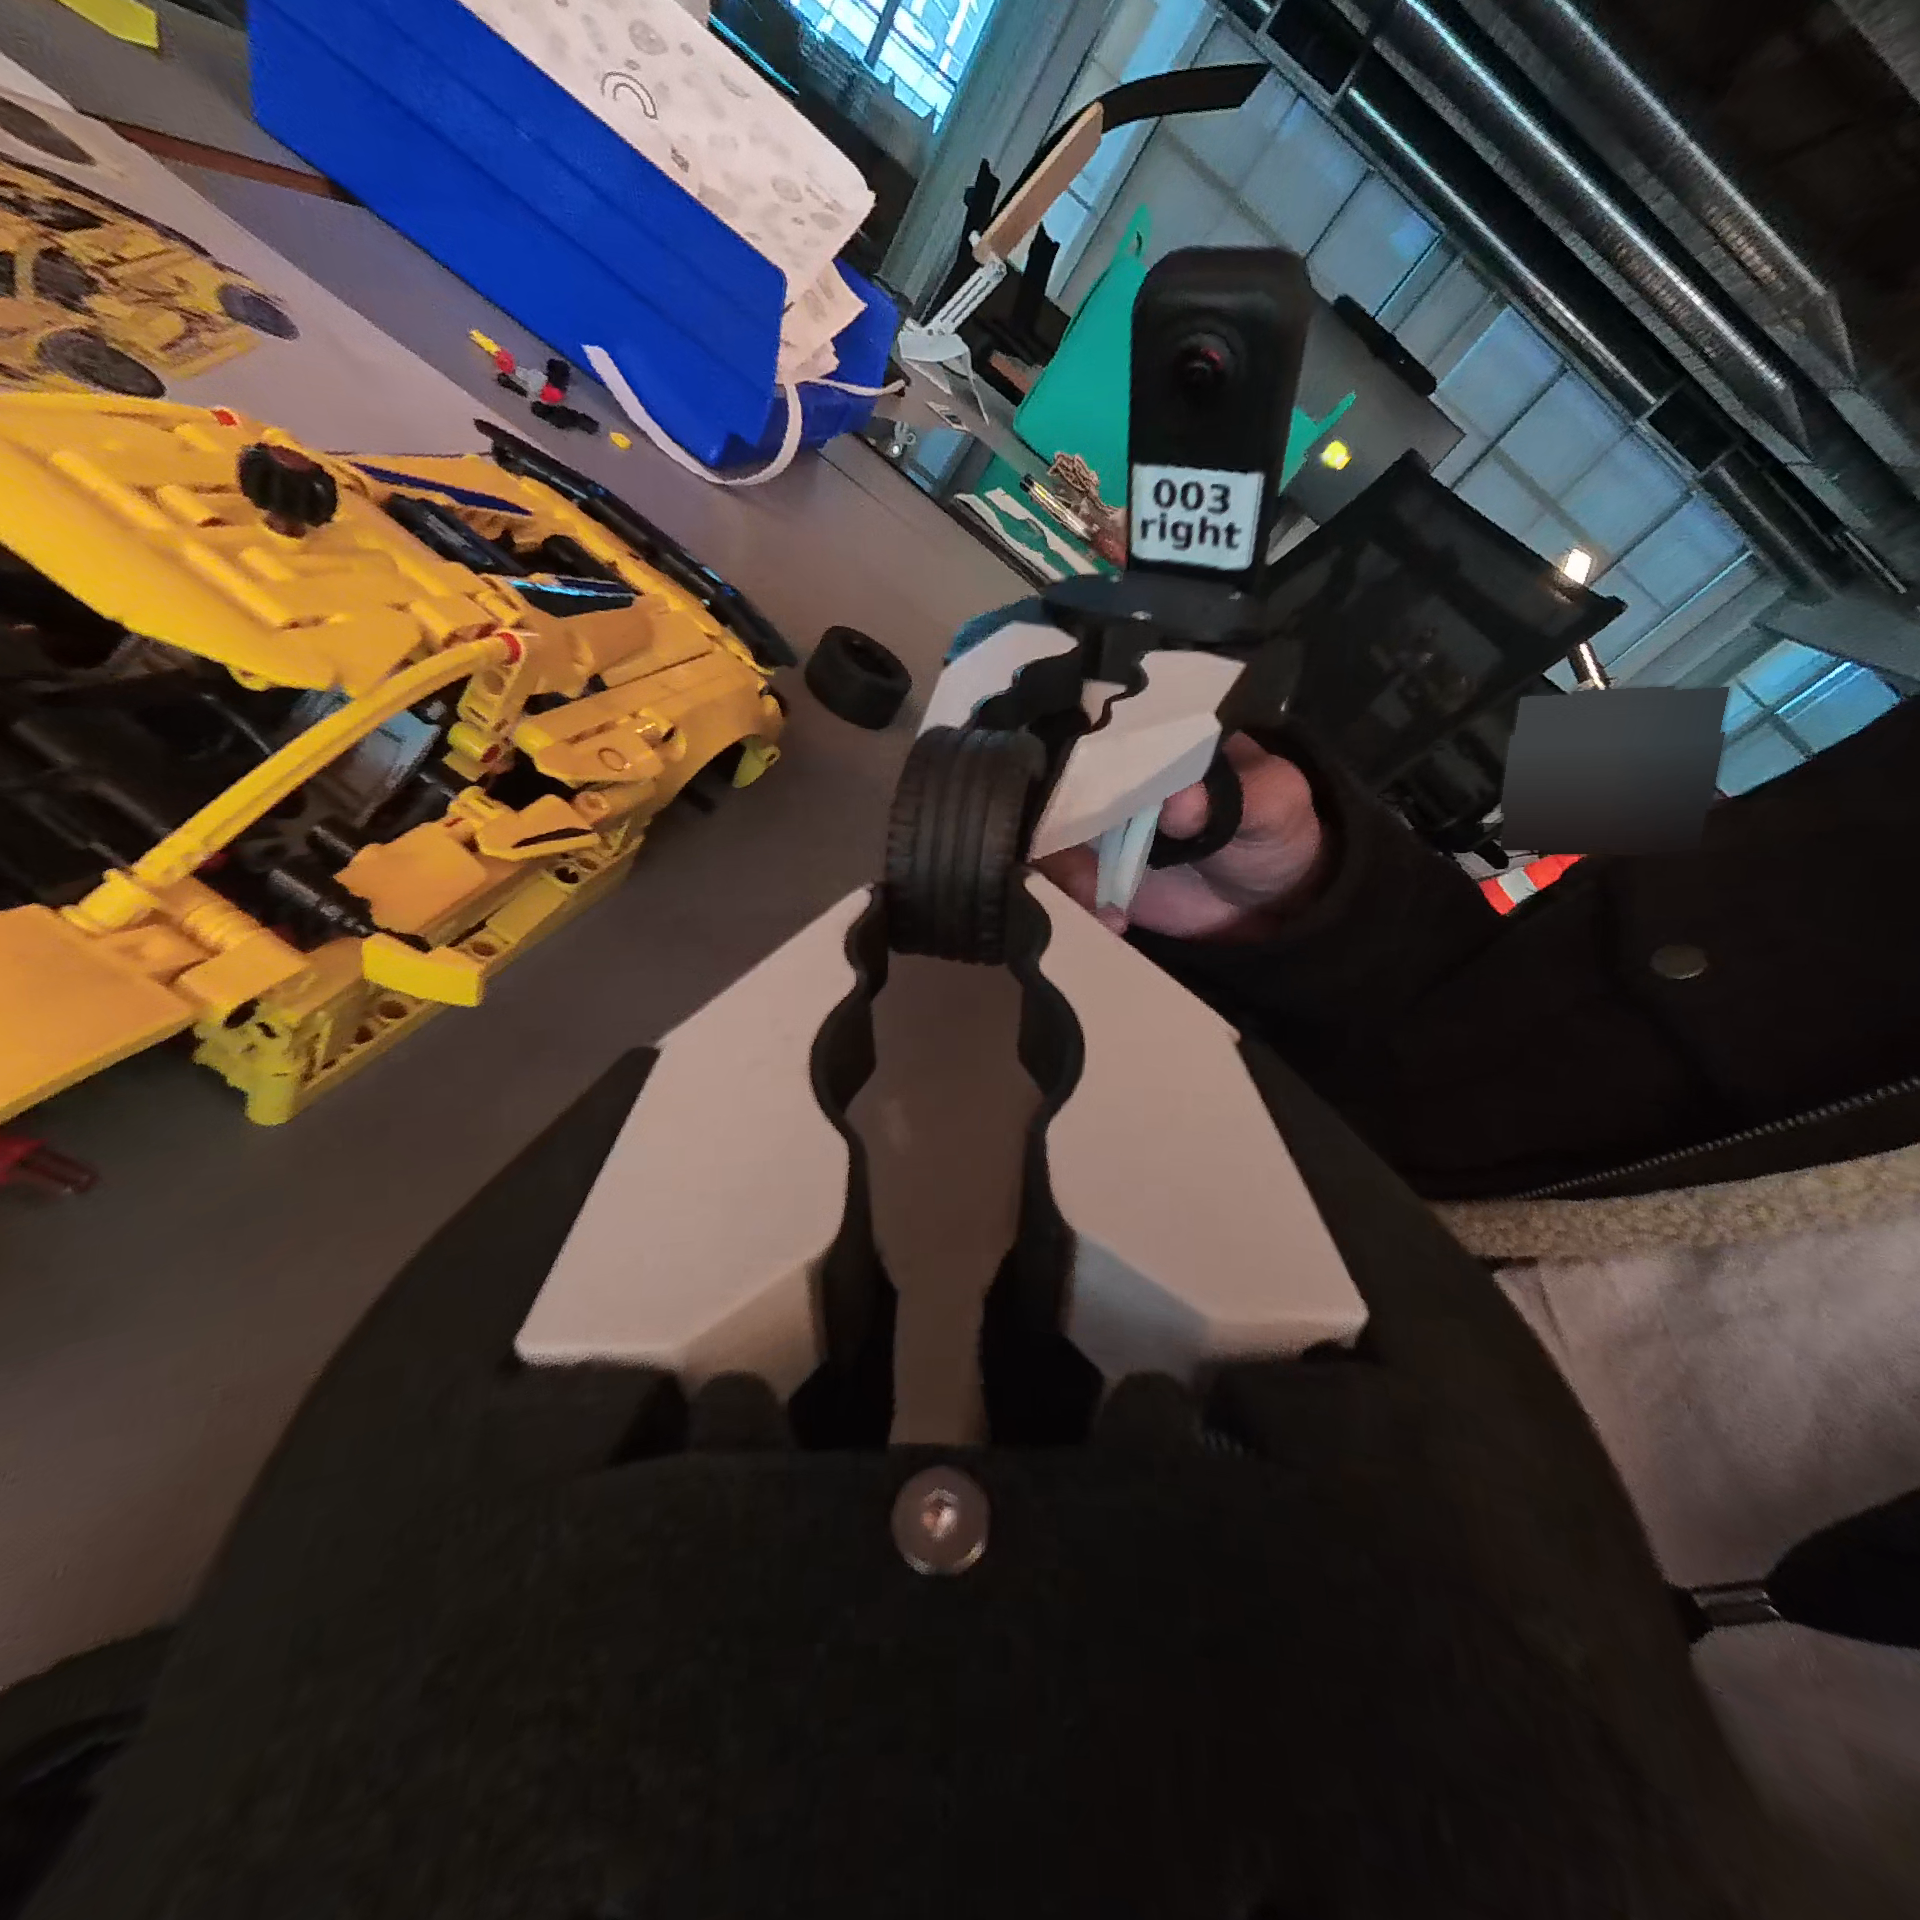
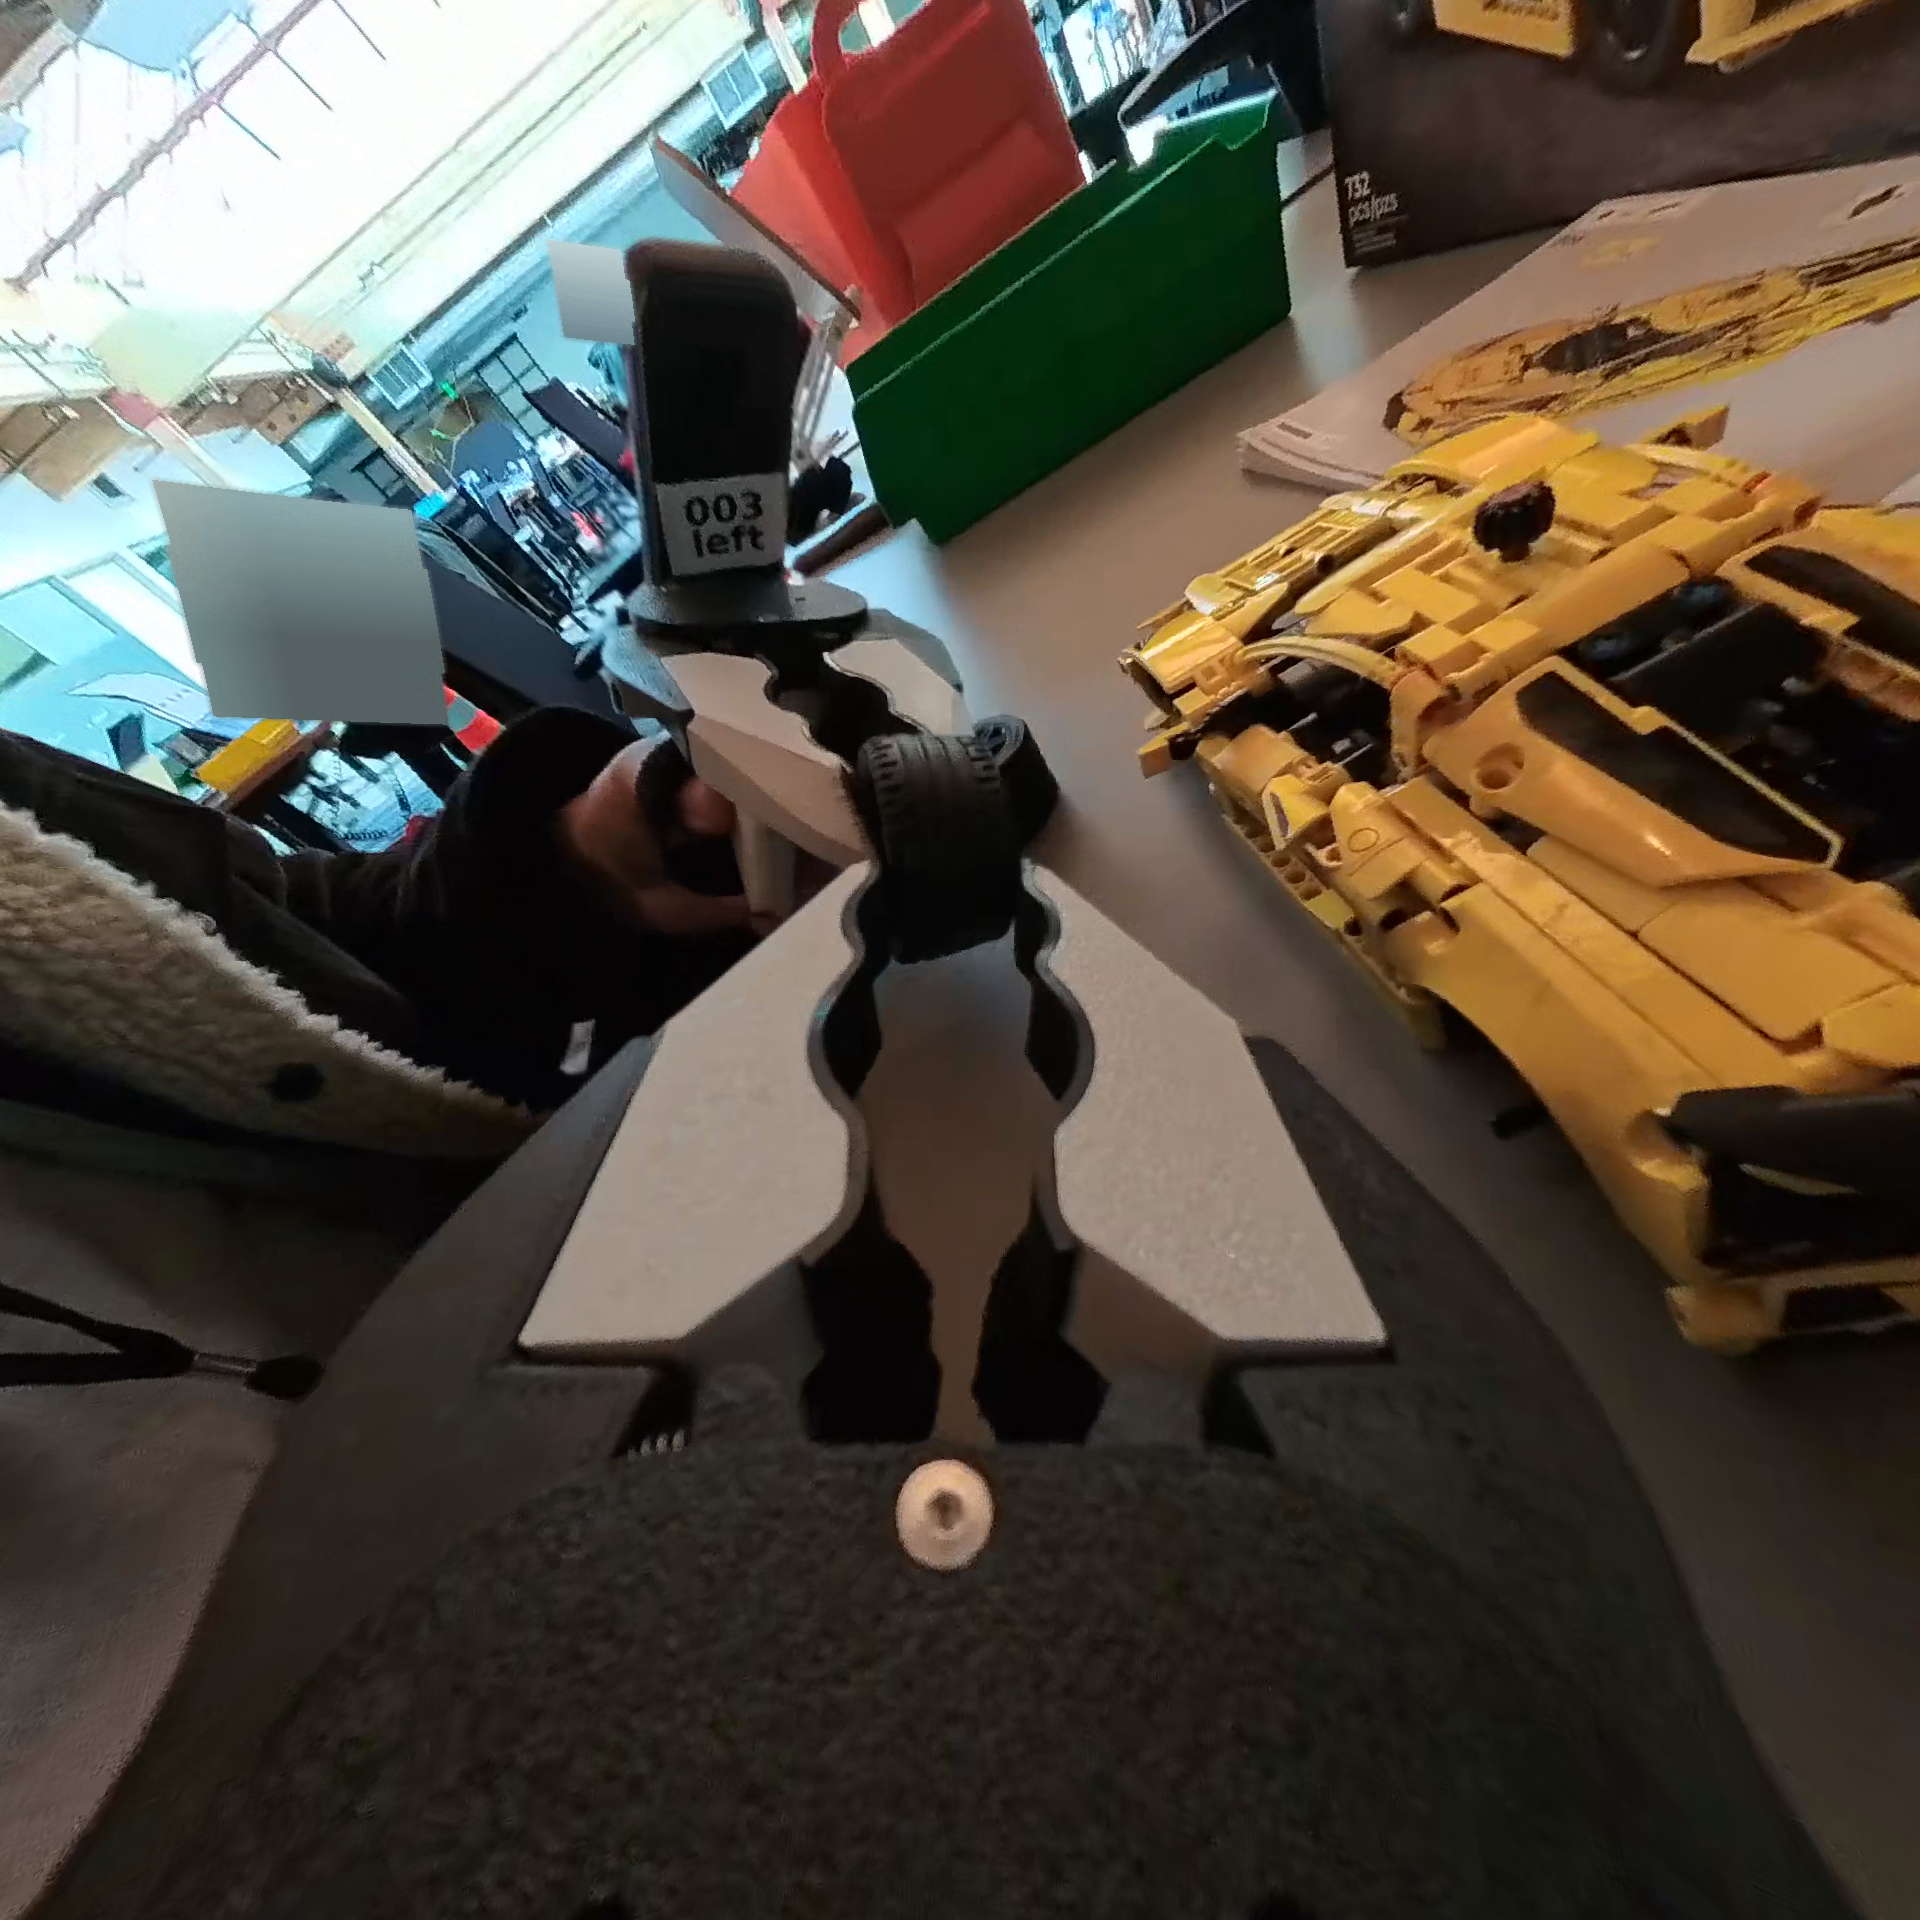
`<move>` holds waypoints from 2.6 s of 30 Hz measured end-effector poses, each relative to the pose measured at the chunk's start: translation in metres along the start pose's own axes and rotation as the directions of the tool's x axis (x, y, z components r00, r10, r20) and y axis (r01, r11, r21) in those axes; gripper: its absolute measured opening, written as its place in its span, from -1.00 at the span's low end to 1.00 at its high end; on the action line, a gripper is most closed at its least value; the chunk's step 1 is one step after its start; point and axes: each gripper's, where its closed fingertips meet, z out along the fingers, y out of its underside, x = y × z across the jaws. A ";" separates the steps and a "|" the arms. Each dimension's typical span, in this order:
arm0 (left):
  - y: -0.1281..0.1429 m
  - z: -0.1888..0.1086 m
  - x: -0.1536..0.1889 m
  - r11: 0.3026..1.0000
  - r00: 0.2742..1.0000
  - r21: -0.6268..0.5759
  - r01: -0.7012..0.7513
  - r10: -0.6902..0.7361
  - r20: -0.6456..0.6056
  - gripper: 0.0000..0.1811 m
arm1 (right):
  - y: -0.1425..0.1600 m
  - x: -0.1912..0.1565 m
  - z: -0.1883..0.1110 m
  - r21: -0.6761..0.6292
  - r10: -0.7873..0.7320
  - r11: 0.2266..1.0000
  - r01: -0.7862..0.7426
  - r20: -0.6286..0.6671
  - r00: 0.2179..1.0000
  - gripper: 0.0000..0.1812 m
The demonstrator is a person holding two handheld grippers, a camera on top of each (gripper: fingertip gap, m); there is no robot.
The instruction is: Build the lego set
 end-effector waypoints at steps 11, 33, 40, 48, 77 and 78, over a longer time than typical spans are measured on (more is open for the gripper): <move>-0.002 -0.001 -0.004 1.000 0.999 0.004 -0.021 0.021 0.046 -0.75 | -0.004 0.004 0.002 0.027 0.030 0.999 -0.030 -0.027 0.999 -0.76; -0.013 -0.005 0.031 0.947 0.950 0.083 -0.309 0.312 -0.029 -0.73 | -0.014 -0.029 -0.007 0.066 -0.432 0.899 0.434 -0.041 0.901 -0.73; -0.024 -0.011 0.044 0.982 0.944 0.146 0.117 -0.064 -0.324 -0.28 | -0.026 -0.032 -0.011 -0.227 -0.902 0.342 0.912 -0.352 0.251 -0.75; -0.015 -0.008 0.050 0.994 0.953 0.108 0.023 0.011 -0.304 -0.49 | -0.022 -0.048 -0.005 -0.305 -0.938 0.120 0.945 -0.345 0.007 -0.77; 0.048 0.017 0.010 0.770 0.802 -0.278 -0.574 0.597 -0.003 -0.52 | 0.038 0.004 0.001 -0.226 0.070 0.970 -0.084 -0.070 0.995 -0.89; 0.058 0.018 0.001 0.767 0.815 -0.339 -0.545 0.579 0.001 -0.52 | 0.048 0.012 0.003 -0.286 0.016 0.957 -0.054 -0.132 0.991 -0.90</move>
